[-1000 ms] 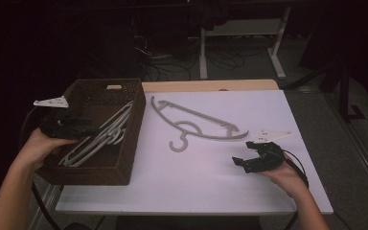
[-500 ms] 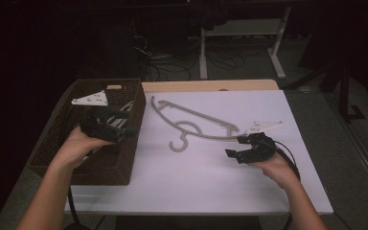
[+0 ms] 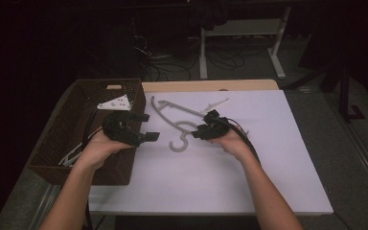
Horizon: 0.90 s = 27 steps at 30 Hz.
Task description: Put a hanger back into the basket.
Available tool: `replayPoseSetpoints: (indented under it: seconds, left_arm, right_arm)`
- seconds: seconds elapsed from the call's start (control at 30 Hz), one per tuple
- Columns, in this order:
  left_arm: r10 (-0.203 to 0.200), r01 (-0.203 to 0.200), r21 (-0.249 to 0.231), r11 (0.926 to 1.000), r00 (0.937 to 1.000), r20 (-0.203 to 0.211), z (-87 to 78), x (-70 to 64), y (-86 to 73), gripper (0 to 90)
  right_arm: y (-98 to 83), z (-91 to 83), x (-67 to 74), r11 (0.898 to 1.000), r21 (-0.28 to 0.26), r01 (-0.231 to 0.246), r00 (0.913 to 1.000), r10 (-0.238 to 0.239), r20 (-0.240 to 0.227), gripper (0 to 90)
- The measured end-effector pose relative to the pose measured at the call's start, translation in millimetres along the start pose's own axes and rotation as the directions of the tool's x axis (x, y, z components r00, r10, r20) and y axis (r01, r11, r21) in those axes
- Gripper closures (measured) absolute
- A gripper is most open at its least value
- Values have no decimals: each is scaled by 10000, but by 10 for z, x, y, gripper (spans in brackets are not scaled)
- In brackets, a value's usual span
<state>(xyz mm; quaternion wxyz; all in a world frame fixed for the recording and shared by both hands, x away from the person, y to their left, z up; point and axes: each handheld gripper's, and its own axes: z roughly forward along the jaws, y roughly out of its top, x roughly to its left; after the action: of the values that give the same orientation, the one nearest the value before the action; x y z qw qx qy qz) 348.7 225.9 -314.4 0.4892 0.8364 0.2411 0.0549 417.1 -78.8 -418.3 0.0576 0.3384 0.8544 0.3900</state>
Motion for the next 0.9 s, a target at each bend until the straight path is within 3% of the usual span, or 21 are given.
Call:
replayPoseSetpoints:
  seconds: [0.23,0.47,0.6,0.8,0.9]
  left_arm:
    - [-84,84,-33,10000,10000,-24,-10,50,-35,136]
    - [-112,112,-29,9999,9999,9,-3,53,-42,136]
    - [-98,98,30,9999,9999,32,17,59,-51,136]
    - [-78,78,77,9999,9999,63,36,51,-57,136]
    - [-67,66,72,10000,9999,85,35,47,-59,136]
  right_arm:
    - [323,487,-17,9991,408,99,9998,-106,164,653]
    - [397,805,-61,9943,1033,265,9985,-313,450,739]
    - [378,860,-61,9931,1116,368,9979,-425,496,798]
    - [365,843,-45,9916,1166,562,9969,-621,474,807]
    - [314,770,-45,9885,1342,689,9976,-694,-8,808]
